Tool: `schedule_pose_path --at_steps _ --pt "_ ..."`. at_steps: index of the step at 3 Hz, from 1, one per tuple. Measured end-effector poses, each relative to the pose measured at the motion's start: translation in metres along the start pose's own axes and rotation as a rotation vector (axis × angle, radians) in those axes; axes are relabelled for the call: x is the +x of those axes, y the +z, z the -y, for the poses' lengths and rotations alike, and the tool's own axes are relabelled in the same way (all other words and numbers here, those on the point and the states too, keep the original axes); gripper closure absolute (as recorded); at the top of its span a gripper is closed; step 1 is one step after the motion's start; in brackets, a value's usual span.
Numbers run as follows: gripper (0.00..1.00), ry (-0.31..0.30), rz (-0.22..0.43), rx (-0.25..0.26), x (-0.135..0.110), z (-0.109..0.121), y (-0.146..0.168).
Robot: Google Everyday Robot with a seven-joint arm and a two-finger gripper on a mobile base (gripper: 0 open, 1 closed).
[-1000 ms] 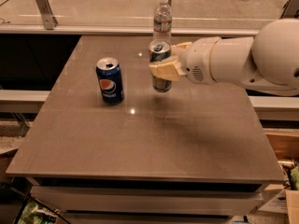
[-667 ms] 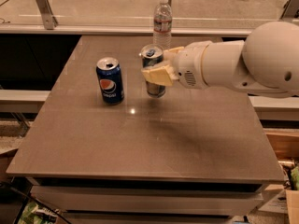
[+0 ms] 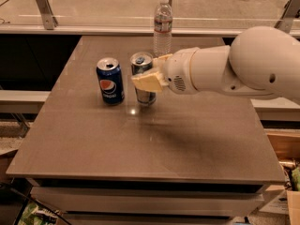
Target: Move redbull can near pepsi can
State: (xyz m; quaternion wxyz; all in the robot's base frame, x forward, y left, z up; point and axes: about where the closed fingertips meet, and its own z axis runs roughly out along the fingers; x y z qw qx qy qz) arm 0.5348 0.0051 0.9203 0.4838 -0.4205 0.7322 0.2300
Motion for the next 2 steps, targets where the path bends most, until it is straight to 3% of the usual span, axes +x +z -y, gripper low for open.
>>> schedule_pose_path --at_steps 2 --pt "1.00 0.077 0.028 -0.068 0.017 -0.001 0.012"
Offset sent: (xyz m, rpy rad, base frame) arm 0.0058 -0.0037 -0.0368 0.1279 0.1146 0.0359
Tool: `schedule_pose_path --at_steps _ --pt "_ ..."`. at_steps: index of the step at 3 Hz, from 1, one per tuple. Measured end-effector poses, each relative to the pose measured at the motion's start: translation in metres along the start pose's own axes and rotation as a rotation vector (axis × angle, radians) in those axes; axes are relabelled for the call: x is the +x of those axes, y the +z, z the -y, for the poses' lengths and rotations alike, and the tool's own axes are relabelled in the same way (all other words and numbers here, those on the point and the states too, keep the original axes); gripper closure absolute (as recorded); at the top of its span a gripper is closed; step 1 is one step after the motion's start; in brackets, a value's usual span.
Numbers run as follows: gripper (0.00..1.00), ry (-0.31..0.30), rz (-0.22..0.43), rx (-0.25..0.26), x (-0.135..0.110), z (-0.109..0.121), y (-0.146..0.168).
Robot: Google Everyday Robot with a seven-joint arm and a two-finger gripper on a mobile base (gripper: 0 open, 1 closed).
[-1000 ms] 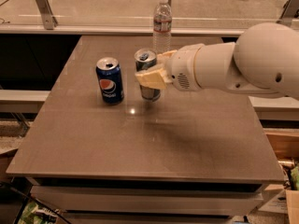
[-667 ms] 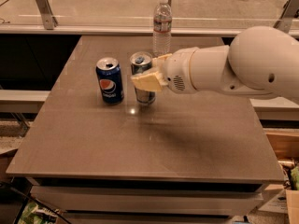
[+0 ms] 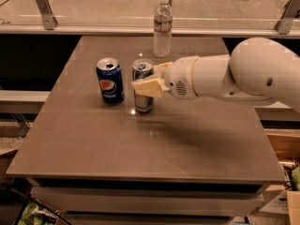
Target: Move redbull can near pepsi can
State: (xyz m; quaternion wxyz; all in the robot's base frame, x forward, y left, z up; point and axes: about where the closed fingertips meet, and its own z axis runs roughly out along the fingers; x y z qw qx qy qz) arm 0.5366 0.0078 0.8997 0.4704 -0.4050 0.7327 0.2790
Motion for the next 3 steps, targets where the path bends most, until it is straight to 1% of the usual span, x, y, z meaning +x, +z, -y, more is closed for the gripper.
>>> schedule_pose_path --at_steps 1,2,3 --pt "1.00 0.024 0.014 -0.019 0.0096 0.0025 0.0034" --pt "0.85 0.026 0.015 -0.021 0.0102 0.0027 0.0036" --pt "0.62 0.026 0.015 -0.021 0.0100 0.0026 0.0036"
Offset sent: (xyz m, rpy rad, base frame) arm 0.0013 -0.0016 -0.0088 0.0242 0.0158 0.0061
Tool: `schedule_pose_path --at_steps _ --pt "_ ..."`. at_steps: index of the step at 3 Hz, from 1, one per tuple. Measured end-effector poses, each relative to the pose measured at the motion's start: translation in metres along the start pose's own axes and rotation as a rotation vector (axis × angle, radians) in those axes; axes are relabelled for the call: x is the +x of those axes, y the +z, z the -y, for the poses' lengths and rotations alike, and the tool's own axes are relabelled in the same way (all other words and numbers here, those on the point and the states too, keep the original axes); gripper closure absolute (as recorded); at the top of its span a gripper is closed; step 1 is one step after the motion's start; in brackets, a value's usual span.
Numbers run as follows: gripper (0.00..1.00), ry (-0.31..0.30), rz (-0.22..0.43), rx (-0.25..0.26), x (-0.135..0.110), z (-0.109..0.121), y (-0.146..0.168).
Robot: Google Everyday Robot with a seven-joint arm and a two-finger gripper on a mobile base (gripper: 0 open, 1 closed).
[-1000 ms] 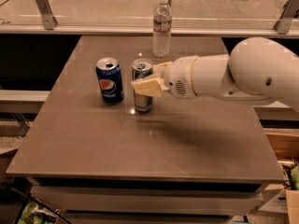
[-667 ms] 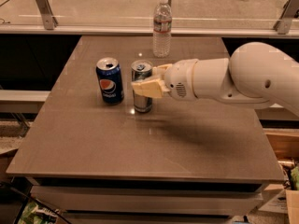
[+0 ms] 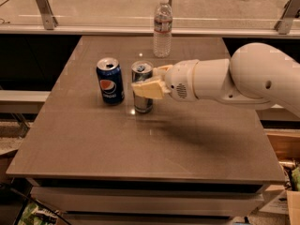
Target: Move redbull can near pepsi can
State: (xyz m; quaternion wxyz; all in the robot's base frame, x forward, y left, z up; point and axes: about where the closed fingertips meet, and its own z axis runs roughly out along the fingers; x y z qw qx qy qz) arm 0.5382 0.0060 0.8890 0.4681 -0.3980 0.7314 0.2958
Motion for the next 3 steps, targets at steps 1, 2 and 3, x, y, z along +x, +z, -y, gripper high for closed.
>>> schedule_pose_path --at_steps 1,2,3 --pt "0.38 -0.003 -0.001 -0.003 -0.0012 -0.0019 0.0012" --pt "0.15 -0.006 -0.001 -0.005 -0.0022 -0.0036 0.0022" --pt "0.00 -0.009 -0.002 -0.008 -0.0034 -0.0055 0.0034"
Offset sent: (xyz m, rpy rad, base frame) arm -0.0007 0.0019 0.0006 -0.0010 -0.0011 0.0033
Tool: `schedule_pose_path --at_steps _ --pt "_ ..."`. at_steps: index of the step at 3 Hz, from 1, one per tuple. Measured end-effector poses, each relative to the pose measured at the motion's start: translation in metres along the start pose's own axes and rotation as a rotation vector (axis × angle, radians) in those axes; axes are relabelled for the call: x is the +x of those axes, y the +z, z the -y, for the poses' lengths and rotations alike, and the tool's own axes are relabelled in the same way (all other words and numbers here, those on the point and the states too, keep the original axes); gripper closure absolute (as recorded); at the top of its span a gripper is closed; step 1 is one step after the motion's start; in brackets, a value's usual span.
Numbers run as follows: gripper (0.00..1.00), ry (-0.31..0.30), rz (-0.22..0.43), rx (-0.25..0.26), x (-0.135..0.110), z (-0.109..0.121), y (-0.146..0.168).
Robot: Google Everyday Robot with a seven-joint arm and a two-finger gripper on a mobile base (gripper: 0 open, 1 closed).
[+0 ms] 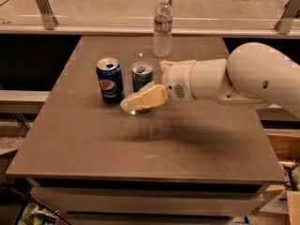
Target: Move redbull can near pepsi can
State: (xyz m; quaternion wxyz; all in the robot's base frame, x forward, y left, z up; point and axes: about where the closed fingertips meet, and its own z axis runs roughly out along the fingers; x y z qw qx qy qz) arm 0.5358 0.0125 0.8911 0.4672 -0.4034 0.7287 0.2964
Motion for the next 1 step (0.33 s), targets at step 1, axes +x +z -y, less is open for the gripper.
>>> schedule_pose_path --at_steps 1 --pt "0.00 0.000 0.000 0.000 0.0000 -0.0001 0.0000"
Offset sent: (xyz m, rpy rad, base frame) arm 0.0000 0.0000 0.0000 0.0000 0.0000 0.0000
